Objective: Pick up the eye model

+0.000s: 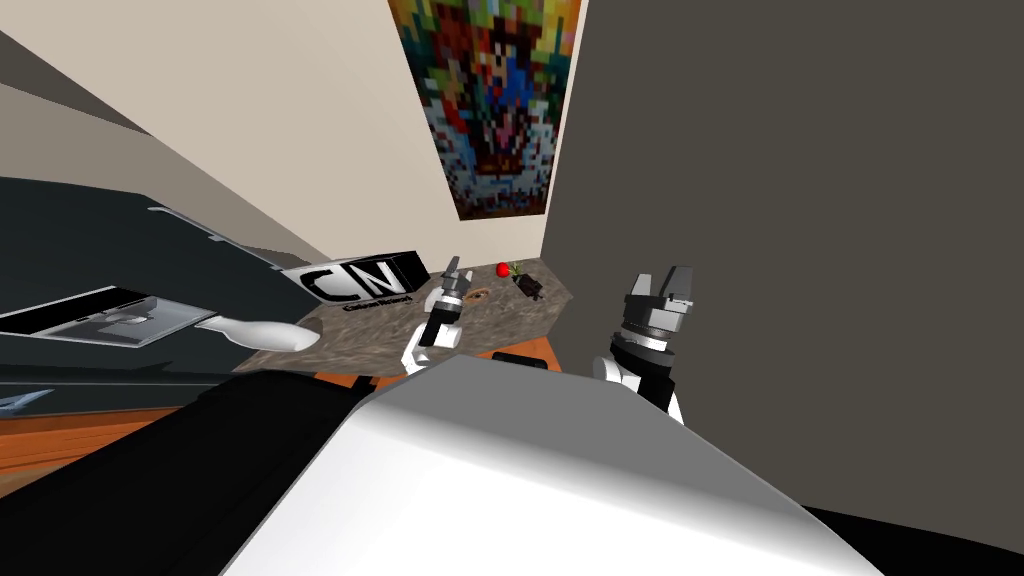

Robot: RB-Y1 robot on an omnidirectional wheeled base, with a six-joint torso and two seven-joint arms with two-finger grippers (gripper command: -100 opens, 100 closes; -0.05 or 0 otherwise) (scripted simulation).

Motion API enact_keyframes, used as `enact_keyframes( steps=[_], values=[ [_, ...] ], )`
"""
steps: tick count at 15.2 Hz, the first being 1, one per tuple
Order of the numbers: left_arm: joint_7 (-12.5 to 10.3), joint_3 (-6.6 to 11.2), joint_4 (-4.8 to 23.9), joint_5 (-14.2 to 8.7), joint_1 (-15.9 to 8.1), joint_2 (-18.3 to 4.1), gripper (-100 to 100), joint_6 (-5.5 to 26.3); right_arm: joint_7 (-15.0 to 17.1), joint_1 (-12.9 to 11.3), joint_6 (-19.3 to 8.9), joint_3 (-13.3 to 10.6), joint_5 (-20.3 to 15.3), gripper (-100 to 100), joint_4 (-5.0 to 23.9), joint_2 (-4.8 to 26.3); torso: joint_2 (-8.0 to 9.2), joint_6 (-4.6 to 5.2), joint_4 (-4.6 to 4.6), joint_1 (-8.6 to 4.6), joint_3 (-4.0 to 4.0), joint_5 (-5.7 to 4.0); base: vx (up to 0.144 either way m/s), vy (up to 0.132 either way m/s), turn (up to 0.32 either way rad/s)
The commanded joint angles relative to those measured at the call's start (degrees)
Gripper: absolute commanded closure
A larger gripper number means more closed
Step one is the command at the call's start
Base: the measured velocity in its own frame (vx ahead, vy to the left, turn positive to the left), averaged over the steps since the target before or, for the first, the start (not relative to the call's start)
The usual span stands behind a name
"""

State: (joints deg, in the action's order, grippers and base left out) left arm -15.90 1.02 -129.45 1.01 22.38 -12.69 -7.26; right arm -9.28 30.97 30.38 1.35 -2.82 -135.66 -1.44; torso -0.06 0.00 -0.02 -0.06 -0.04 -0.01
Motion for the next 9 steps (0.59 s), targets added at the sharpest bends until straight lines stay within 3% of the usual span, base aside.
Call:
enact_keyframes(
  steps=[1,9],
  values=[
    [-1.27,-0.16,-0.04,-0.68,-0.69,-0.89,-100,2.86,0.0,0.0,0.0,0.0,0.0,0,0.0,0.0,0.0,0.0,0.0,0.0,0.0,0.0,0.012,-0.015,-0.012],
    [-3.8,-0.18,0.4,-2.1,-1.98,-2.8,-100,9.85,0.0,0.0,0.0,0.0,0.0,0,0.0,0.0,-0.01,0.0,0.0,-0.01,-0.01,0.0,0.013,-0.015,-0.011]
  ],
)
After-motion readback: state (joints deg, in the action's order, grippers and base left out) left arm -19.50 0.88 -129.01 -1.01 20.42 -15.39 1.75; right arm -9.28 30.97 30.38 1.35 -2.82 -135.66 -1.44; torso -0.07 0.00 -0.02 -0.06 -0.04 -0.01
